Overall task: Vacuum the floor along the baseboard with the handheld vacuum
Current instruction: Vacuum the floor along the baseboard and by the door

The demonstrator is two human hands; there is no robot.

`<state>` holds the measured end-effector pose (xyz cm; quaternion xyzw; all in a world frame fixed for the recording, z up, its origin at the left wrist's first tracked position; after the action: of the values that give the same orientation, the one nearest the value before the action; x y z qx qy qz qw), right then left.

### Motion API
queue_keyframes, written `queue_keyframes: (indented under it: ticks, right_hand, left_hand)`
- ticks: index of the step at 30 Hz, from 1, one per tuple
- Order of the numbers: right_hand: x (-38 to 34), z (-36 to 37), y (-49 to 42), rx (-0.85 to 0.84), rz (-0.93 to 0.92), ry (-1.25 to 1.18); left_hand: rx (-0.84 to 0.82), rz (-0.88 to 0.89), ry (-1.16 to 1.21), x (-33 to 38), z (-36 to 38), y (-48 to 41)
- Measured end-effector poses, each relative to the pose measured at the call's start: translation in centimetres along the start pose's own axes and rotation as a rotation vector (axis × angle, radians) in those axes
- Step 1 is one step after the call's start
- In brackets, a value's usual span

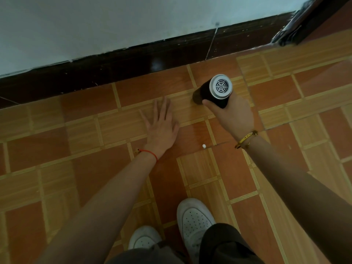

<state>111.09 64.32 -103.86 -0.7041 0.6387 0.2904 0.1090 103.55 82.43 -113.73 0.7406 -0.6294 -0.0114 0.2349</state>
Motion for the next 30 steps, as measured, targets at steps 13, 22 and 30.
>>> queue_keyframes:
  ticks: [13,22,30]
  right_hand:
    - [0.6,-1.2,-1.8,-0.041,0.013,-0.023]
    - [1.2,-2.1,-0.2,-0.101,0.022,-0.101]
    - [1.9,-2.6,2.4,-0.263,-0.009,-0.041]
  left_hand:
    - [0.011,-0.002,-0.047,-0.5,0.8,0.0]
    - [0.026,0.031,-0.100,-0.4,0.4,1.4]
    - [0.039,0.098,-0.076,0.2,0.1,3.3]
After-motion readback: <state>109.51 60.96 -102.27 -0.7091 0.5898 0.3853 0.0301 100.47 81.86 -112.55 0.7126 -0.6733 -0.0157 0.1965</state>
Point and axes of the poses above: each hand's wrist, its own y-axis away from the middle knuckle, its own z-axis out of the palm, x = y × z, the point moved 1 cm from there along -y, towards the middle knuckle, and after that the axes turned 7 degrees about -x, right-handed, at the moved point
